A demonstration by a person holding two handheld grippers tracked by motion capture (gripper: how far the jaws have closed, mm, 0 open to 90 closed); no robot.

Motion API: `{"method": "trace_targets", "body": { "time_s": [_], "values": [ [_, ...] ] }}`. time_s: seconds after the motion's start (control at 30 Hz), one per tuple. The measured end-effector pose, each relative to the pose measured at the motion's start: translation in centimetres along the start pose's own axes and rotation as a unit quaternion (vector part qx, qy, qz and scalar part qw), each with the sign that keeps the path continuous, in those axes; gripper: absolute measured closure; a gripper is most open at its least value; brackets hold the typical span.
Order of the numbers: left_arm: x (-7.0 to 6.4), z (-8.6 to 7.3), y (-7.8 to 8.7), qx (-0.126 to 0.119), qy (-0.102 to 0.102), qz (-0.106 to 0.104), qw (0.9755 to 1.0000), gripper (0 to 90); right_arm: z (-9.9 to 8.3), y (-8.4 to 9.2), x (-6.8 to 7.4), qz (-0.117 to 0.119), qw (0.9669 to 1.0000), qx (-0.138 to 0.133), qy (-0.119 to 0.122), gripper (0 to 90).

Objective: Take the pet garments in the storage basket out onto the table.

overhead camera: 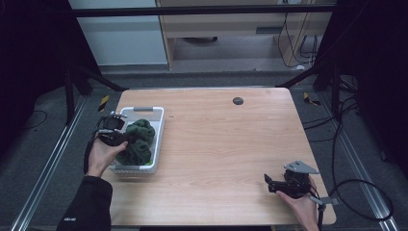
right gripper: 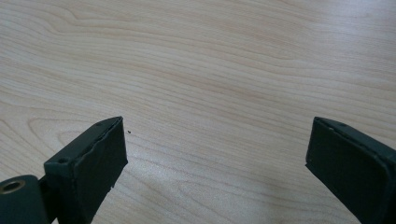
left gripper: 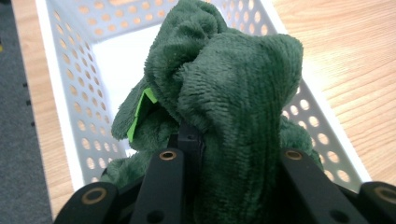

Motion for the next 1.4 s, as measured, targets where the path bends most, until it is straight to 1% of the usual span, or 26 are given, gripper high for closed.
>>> {"method": "trace_targets", "body": {
  "time_s": [0.1, 0.13, 0.3, 0.4, 0.6, 0.67, 0.83, 0.9, 1.03, 1.2, 1.3, 1.4],
  "values": [
    [-0.1, 0.3, 0.9, -0.008, -0.002, 0.001, 1.0, 72.4, 0.0, 0.0, 0.0, 0.0, 1.0, 0.001, 0.0, 5.2],
    [0.0, 0.4, 1.4, -0.009, -0.005, 0.002, 0.9999, 72.4, 0.0, 0.0, 0.0, -0.001, 1.0, 0.0, 0.001, 5.3],
    [0.1, 0.8, 2.9, -0.029, -0.003, -0.001, 0.9996, 72.5, 0.0, 0.0, 0.0, -0.001, 1.0, 0.0, -0.001, 5.3],
    [0.0, 1.0, 3.7, -0.035, -0.007, 0.001, 0.9993, 72.6, 0.0, 0.0, 0.0, -0.003, 1.0, 0.0, 0.002, 5.3],
    [-0.5, 1.2, 4.8, -0.039, -0.018, -0.005, 0.9991, 72.6, 0.0, 0.0, 0.0, -0.002, 1.0, 0.002, 0.002, 5.3],
    [-0.8, 1.4, 5.1, -0.04, -0.026, -0.007, 0.9988, 72.6, 0.0, 0.0, 0.0, -0.003, 1.0, 0.001, 0.002, 5.4],
    [-1.3, 1.7, 5.8, -0.044, -0.034, -0.007, 0.9984, 72.6, 0.0, 0.0, 0.0, -0.001, 1.0, 0.001, 0.003, 5.4],
    [-1.5, 1.7, 6.1, -0.045, -0.041, -0.006, 0.9981, 72.6, -0.1, 0.0, 0.0, -0.003, 1.0, 0.001, 0.004, 5.4],
    [-2.1, 1.9, 6.7, -0.048, -0.051, -0.012, 0.9975, 72.6, 0.0, 0.0, 0.0, -0.002, 1.0, -0.001, 0.005, 5.8],
    [-2.6, 2.0, 7.4, -0.045, -0.065, -0.013, 0.9968, 72.6, 0.0, 0.0, 0.0, -0.003, 1.0, -0.002, 0.008, 5.7],
    [-2.9, 2.1, 7.8, -0.048, -0.067, -0.016, 0.9964, 72.7, 0.0, 0.0, 0.0, -0.002, 1.0, -0.003, 0.009, 5.7],
    [-3.2, 2.1, 8.2, -0.046, -0.076, -0.019, 0.9958, 72.6, 0.0, 0.0, 0.0, -0.003, 0.9999, -0.005, 0.01, 5.7]
  ]
}}
Point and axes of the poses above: each handheld gripper's, and its own axes: y roughly backward along the jaws, z roughly out of its top, x roughly to its left, the point moved 6 cm from there along -y, roughly forward along the jaws, and after that the axes turned 1 degree about -y, right-handed, at the moved point
